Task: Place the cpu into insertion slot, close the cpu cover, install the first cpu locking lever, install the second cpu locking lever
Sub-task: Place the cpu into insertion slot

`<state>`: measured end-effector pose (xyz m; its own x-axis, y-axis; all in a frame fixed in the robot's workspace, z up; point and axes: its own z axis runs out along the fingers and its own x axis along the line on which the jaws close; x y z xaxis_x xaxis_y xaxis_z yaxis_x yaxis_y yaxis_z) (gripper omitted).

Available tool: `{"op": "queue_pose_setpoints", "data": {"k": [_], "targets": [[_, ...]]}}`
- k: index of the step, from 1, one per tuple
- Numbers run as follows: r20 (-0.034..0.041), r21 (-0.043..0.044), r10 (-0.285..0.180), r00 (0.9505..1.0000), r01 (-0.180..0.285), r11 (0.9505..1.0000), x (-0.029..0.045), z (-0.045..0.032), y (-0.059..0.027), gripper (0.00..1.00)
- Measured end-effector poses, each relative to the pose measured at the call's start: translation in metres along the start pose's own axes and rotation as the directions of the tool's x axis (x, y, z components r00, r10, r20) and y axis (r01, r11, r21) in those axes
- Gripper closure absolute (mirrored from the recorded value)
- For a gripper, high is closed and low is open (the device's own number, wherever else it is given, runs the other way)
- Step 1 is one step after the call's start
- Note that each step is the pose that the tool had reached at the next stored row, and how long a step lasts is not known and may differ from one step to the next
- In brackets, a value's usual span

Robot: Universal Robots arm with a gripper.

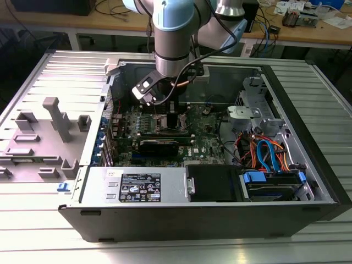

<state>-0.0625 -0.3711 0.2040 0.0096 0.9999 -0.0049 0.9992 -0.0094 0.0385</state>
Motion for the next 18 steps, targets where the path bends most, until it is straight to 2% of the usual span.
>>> {"op": "queue_pose_setpoints", "data": {"k": [2, 5, 9, 18], "targets": [[0.0098, -0.0001, 0.0, 1.0, 0.0, 1.0, 0.0, -0.001, 0.0, 0.31], [0.0398, -0.0007, -0.002, 0.9992, 0.002, 1.0, 0.0002, -0.001, 0.0001, 0.31], [0.0419, -0.0003, -0.003, 0.9991, 0.003, 1.0, 0.0001, -0.0015, 0.0, 0.31], [0.0399, -0.0002, -0.002, 0.9992, 0.002, 1.0, 0.0032, -0.0033, 0.0, 0.31]]}}
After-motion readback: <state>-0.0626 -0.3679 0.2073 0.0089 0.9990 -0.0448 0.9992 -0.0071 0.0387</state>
